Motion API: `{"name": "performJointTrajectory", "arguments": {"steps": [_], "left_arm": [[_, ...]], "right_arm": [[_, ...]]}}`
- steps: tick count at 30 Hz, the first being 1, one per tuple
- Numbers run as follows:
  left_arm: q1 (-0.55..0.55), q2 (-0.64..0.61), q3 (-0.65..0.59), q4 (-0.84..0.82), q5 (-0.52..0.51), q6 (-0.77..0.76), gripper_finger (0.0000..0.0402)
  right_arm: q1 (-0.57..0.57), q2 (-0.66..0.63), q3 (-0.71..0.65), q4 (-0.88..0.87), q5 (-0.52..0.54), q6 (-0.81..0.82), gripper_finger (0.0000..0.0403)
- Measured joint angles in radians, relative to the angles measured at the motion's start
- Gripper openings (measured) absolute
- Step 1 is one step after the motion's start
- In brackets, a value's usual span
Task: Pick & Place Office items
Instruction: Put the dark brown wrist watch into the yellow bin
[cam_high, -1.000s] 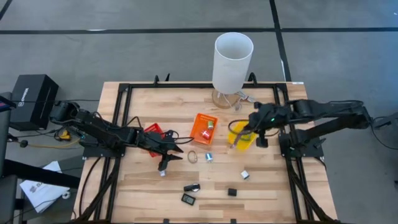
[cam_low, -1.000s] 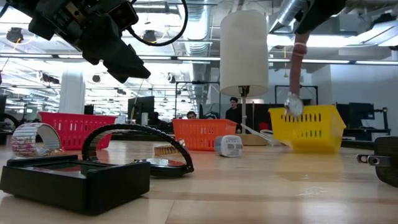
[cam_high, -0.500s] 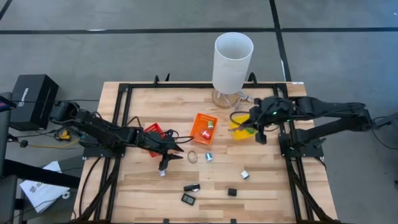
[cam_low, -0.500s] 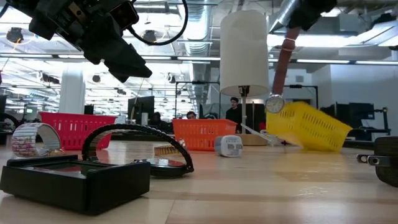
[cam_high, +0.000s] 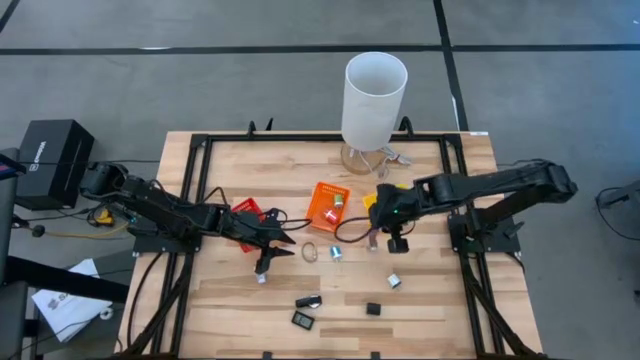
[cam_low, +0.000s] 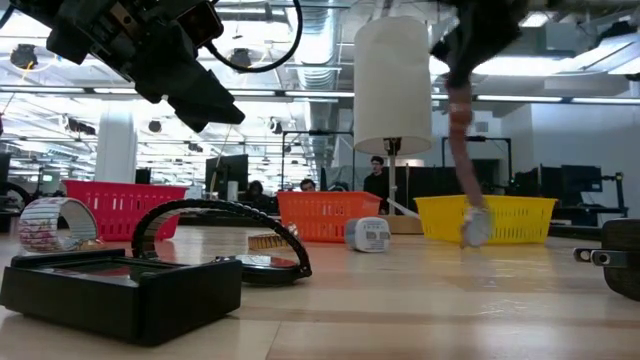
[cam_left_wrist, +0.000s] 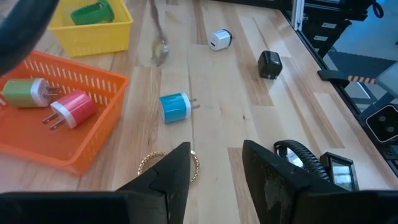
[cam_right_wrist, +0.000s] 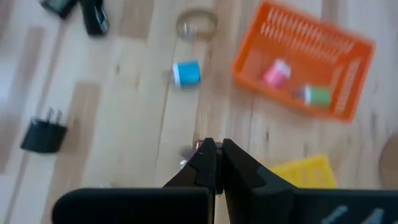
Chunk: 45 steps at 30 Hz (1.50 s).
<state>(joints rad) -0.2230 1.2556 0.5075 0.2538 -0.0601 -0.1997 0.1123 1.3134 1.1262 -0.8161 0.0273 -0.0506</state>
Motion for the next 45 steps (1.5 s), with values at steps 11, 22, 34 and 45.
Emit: {"name": "performJointTrajectory", "arguments": {"steps": [11, 22, 34, 45], "left_arm": [[0.0, 0.0, 0.0, 0.003, 0.0, 0.0, 0.014], [0.0, 0.0, 0.0, 0.01, 0.003, 0.0, 0.014], [0.0, 0.0, 0.0, 0.01, 0.003, 0.0, 0.014], [0.0, 0.0, 0.0, 0.011, -0.001, 0.0, 0.014]], "right_arm": [[-0.014, -0.019, 0.378, -0.42, 0.203, -0.048, 0.0002], [-0.159, -0.052, 0.342, -0.454, 0.231, -0.001, 0.0002], [-0.239, -0.049, 0.061, -0.302, 0.18, 0.032, 0.0002], [-0.236, -0.049, -0.072, -0.145, 0.117, 0.043, 0.0006]]}}
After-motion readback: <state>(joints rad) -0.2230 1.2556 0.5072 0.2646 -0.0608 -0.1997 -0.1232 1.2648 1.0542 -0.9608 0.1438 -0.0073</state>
